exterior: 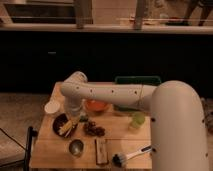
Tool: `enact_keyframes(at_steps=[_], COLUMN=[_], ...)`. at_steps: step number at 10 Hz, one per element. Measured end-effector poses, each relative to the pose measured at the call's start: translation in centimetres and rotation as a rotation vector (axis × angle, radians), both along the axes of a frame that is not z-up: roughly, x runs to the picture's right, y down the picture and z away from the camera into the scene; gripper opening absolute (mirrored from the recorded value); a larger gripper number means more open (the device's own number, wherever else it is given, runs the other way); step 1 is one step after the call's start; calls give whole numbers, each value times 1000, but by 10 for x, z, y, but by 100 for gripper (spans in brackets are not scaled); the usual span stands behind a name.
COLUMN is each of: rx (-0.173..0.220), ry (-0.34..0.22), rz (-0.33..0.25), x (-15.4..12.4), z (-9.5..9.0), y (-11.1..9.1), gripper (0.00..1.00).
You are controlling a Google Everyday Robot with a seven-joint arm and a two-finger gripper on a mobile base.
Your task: Place banana in purple bowl
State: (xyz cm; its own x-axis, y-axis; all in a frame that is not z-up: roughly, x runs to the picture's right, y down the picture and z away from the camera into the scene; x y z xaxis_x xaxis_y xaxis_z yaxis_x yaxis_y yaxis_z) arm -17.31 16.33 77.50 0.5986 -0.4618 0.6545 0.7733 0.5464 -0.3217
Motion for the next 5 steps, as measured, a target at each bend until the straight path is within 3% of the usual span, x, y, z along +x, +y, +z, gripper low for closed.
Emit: enact_keyframes(at_steps=[5], rx=[-11], ry=[-24], rz=[-9], x=[-12], z=[12], y=[-4], gripper=[3])
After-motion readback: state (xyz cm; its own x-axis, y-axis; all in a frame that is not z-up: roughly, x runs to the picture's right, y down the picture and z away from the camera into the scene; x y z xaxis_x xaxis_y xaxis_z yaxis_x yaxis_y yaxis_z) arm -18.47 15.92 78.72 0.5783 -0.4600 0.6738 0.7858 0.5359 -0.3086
